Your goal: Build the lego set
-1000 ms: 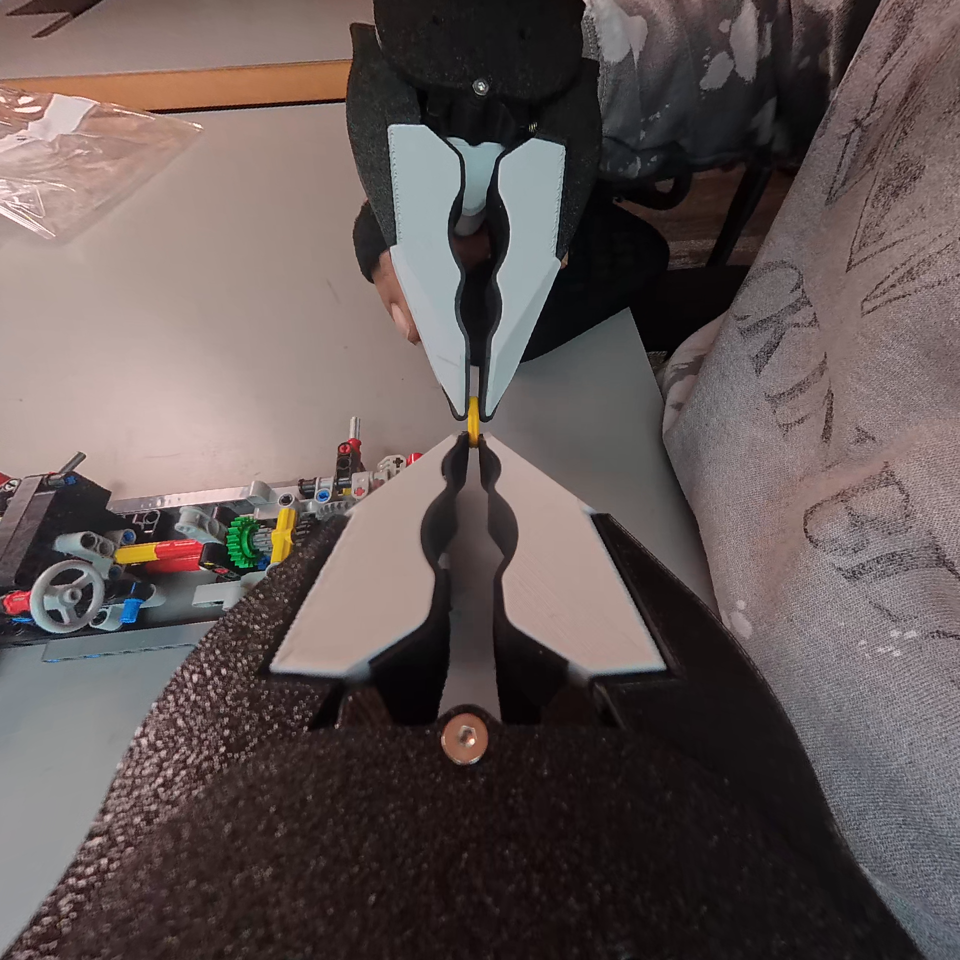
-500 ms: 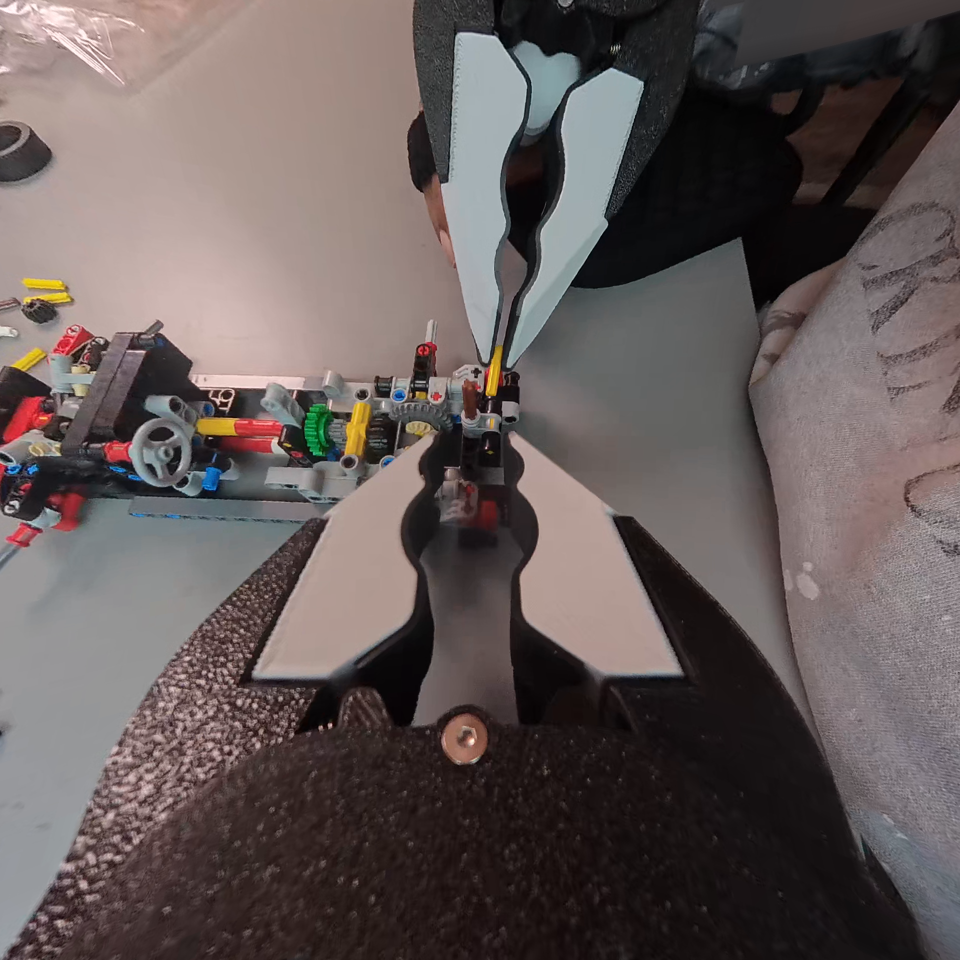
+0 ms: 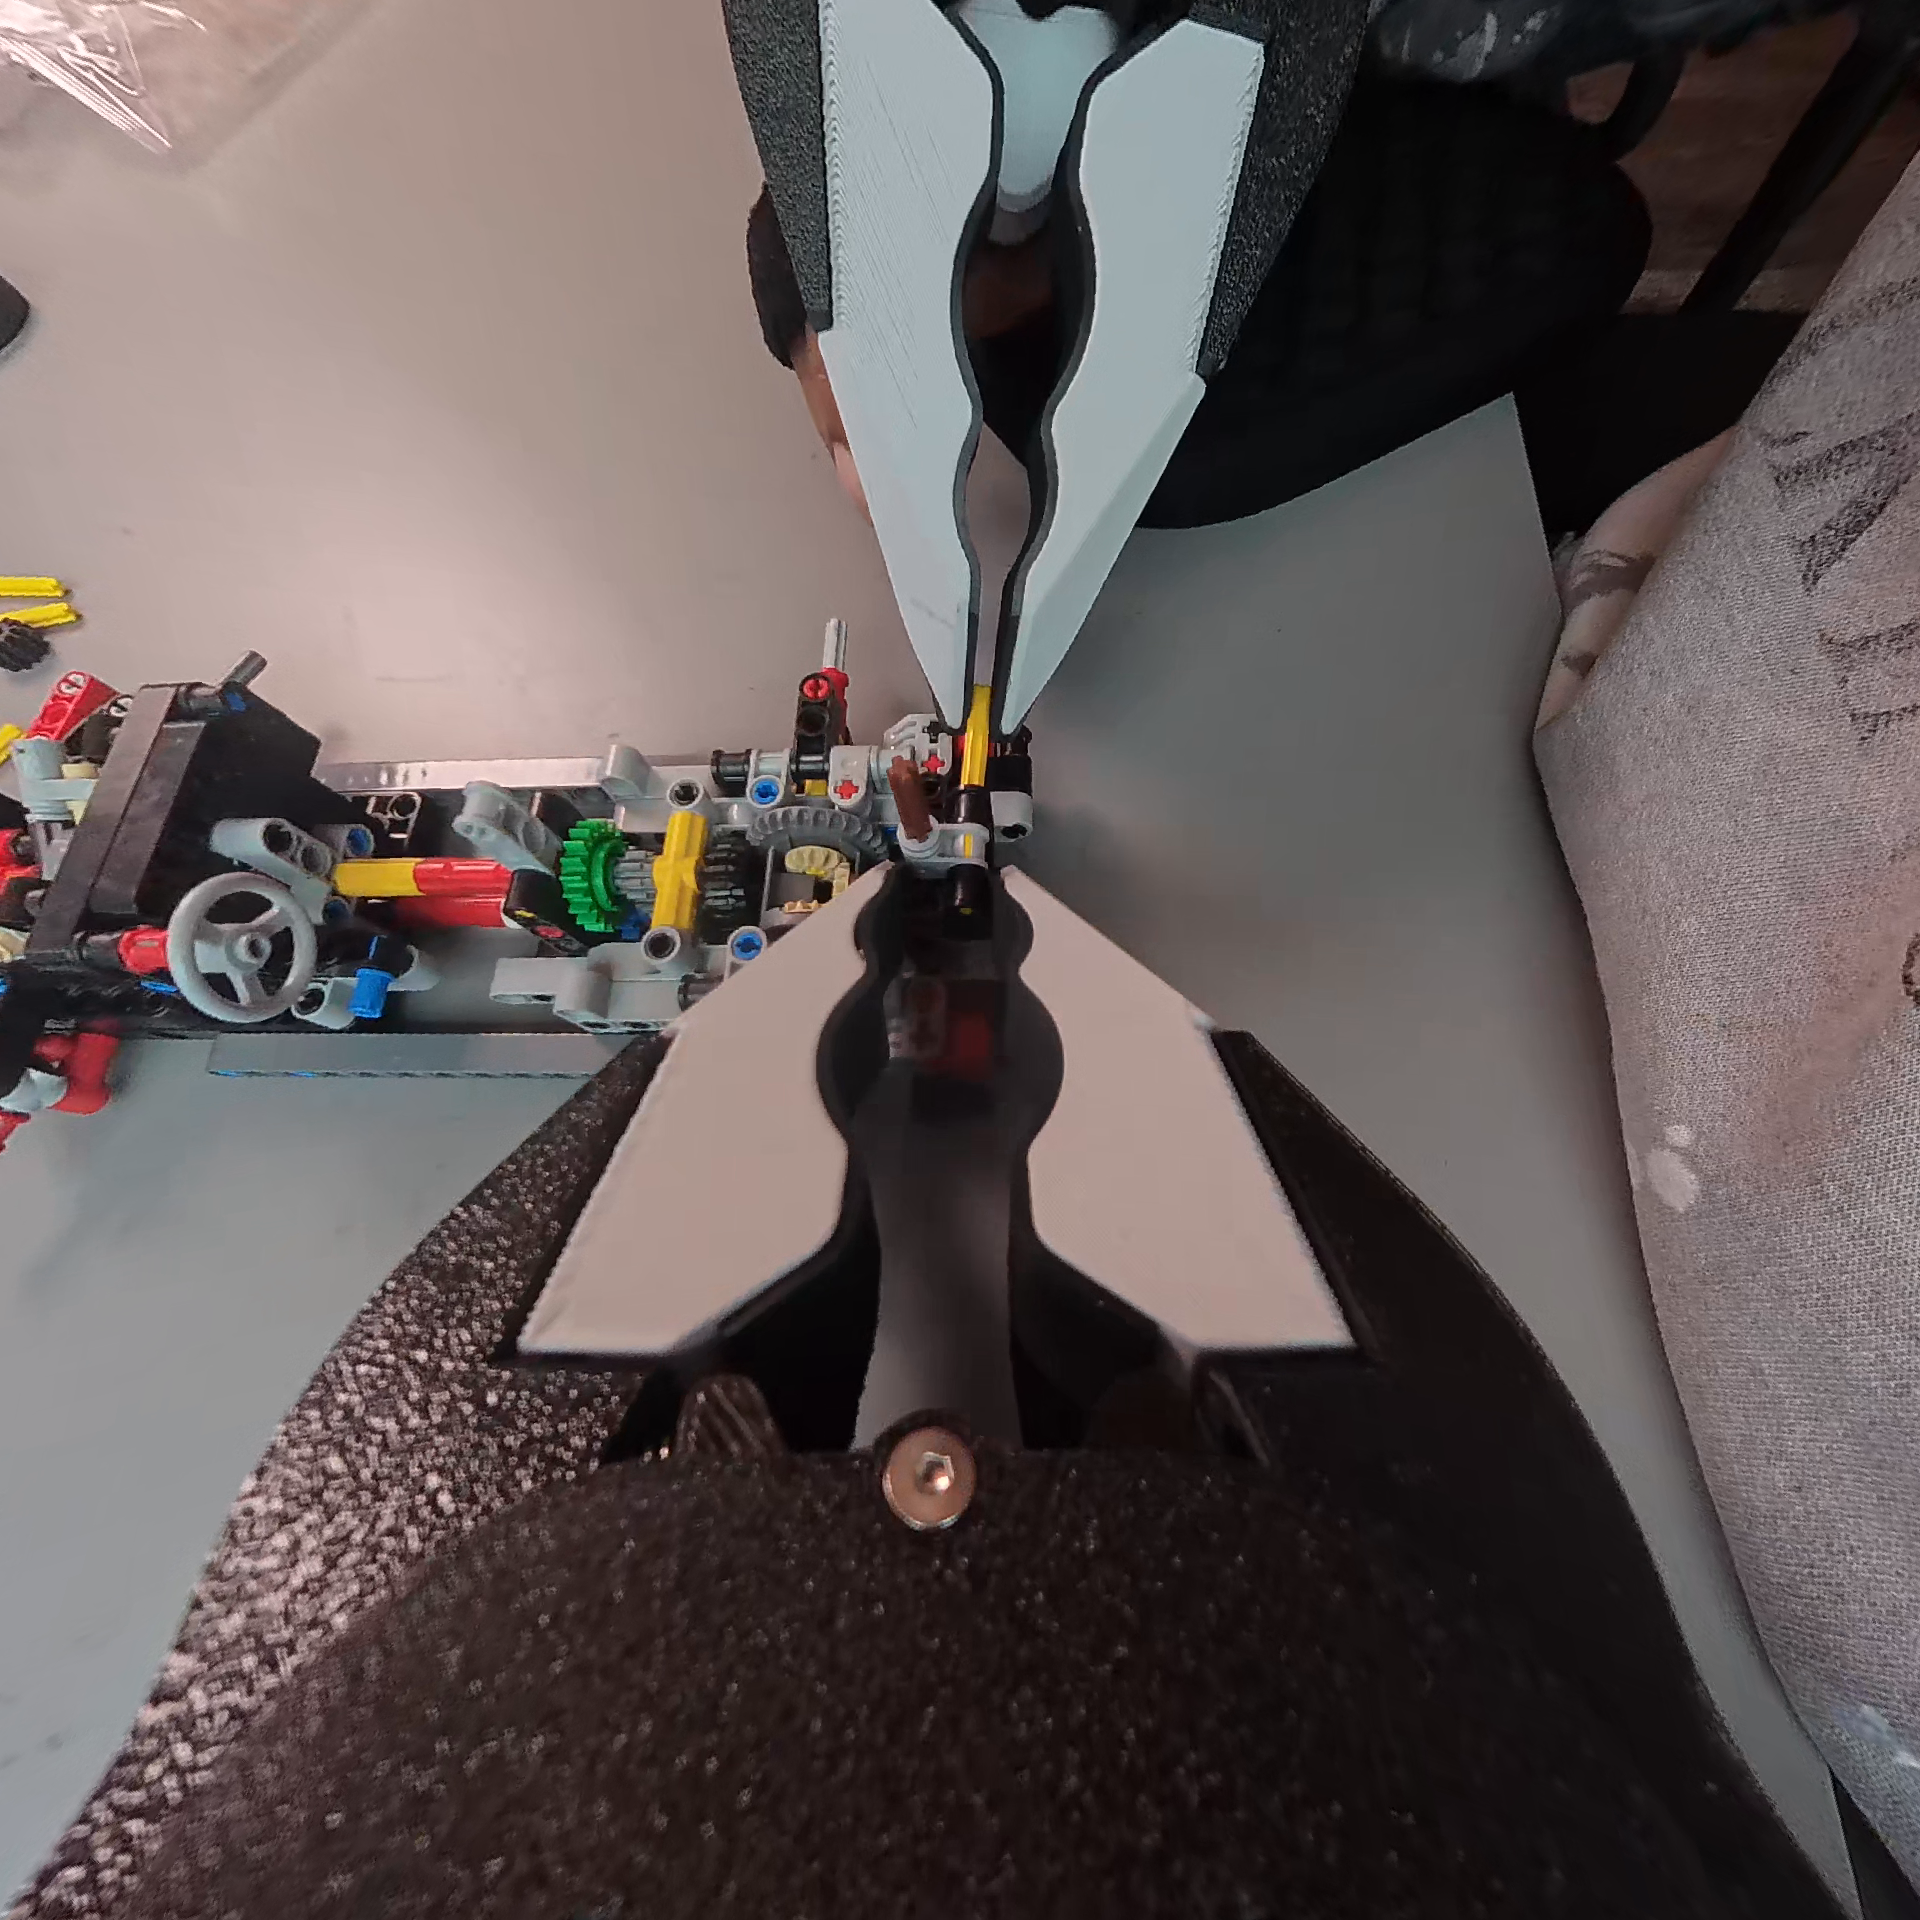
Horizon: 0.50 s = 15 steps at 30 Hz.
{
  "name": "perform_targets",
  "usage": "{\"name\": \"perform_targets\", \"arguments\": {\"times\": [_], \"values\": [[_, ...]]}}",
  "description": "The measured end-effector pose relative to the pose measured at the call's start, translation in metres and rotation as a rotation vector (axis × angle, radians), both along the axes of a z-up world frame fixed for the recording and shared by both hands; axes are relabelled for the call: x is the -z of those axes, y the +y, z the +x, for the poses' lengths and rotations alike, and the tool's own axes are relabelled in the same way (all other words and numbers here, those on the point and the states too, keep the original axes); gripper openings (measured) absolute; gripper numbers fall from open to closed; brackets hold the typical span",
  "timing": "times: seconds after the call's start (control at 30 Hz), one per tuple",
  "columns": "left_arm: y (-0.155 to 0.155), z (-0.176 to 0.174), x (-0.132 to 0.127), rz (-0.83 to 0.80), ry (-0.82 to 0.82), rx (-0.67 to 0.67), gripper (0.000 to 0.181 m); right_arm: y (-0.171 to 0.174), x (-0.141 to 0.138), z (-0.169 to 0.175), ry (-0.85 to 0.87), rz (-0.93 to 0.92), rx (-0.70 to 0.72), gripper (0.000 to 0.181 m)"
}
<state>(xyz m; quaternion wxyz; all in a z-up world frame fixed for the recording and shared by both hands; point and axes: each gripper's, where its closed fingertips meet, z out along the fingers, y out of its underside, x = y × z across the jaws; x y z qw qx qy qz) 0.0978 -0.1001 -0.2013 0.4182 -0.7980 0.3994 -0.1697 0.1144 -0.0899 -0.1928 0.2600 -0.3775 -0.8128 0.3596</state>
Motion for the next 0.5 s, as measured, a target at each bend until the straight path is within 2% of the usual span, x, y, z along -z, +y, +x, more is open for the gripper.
{"name": "perform_targets", "arguments": {"times": [0.5], "values": [[-0.0001,0.0002,0.0002,0.005,-0.001,0.008,0.014,0.0001,-0.0029,-0.0001,0.011,-0.031,-0.001,0.001]]}}
